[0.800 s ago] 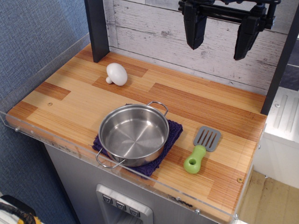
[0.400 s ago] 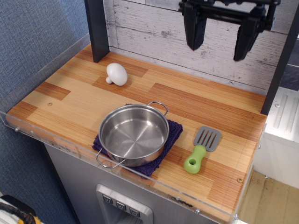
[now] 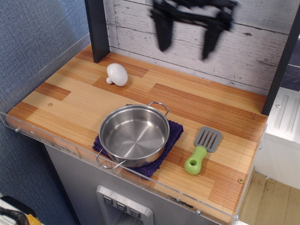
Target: Put the white mushroom in the pot
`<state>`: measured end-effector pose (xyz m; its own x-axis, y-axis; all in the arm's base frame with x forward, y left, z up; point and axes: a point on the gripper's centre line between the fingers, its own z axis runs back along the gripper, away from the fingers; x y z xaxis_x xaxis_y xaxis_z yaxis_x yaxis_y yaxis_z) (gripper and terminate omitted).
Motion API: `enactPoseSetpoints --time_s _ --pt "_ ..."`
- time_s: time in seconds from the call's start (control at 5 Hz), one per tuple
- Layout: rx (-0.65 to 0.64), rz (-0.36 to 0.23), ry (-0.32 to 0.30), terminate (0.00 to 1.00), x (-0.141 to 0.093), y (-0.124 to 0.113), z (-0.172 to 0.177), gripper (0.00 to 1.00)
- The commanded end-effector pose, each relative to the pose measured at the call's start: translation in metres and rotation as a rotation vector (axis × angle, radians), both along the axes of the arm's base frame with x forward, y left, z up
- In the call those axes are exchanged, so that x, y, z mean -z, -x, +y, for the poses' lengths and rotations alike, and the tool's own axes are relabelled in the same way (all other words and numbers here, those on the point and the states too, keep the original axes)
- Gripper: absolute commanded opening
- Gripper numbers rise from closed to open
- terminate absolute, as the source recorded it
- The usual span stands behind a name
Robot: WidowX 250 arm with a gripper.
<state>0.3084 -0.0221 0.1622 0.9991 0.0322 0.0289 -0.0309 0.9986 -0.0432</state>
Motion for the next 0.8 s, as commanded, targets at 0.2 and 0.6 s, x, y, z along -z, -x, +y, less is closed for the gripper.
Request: enactPoseSetpoints --time_s 0.2,0.6 --pt "-0.086 -0.144 -0.124 0.00 -0.012 -0.006 0.121 1.00" --pt "-0.168 -0.215 -0.249 0.00 0.008 -0.038 0.146 1.00"
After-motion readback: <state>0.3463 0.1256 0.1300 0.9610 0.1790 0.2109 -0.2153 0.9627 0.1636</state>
